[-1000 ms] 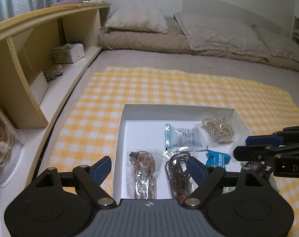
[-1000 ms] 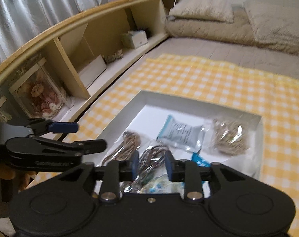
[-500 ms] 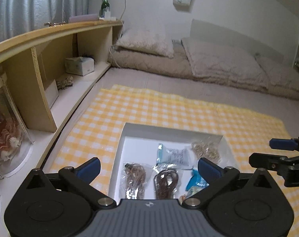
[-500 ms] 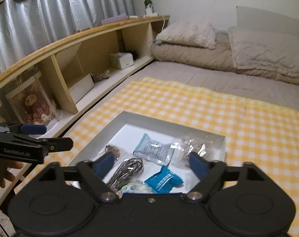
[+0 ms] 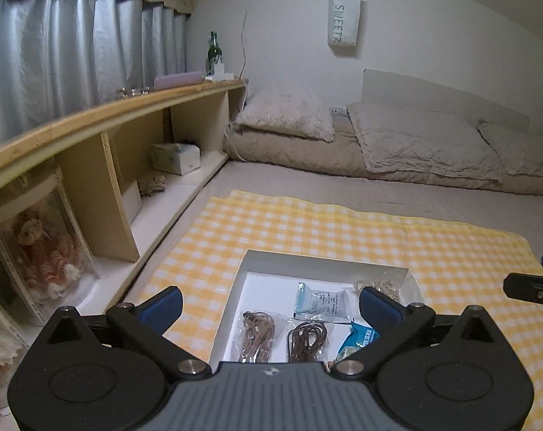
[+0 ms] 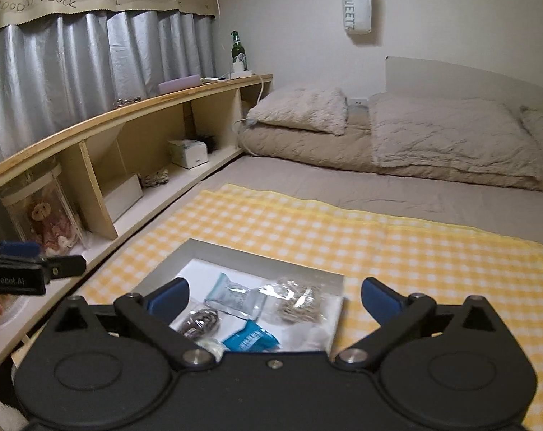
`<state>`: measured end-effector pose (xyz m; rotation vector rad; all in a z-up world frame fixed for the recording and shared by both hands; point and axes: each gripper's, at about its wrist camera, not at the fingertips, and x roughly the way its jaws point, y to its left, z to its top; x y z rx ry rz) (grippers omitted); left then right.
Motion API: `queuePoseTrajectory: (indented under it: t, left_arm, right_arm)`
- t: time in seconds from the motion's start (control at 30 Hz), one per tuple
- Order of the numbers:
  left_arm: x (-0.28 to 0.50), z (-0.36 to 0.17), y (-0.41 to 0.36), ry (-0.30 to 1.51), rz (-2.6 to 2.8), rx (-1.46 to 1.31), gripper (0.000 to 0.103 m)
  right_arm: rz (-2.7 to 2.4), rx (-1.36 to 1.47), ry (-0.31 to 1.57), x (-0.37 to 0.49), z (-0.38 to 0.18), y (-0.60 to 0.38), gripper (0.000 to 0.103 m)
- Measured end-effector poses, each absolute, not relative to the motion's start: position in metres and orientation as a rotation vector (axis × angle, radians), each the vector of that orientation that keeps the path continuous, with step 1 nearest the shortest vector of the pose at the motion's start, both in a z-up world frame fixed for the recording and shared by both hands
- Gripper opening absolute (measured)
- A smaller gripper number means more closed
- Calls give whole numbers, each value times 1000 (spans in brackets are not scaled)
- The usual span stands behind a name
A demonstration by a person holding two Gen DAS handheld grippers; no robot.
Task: Organize soft objects
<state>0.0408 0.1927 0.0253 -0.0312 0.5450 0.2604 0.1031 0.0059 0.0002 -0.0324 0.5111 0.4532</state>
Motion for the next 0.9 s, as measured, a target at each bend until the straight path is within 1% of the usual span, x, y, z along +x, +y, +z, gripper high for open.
queuePoseTrajectory:
  t: [0.23, 0.53, 0.9]
  left_arm:
    - [16, 21, 162, 525, 223, 19, 103]
    - [-14, 5, 135, 526, 200, 84, 103]
    - [-37, -5, 127, 518, 170, 65, 103]
  right_arm:
    - [437, -45, 493, 69, -3, -14, 103]
    - [406, -62, 484, 31, -22, -32, 103]
    - [347, -65, 481, 4, -34, -46, 103]
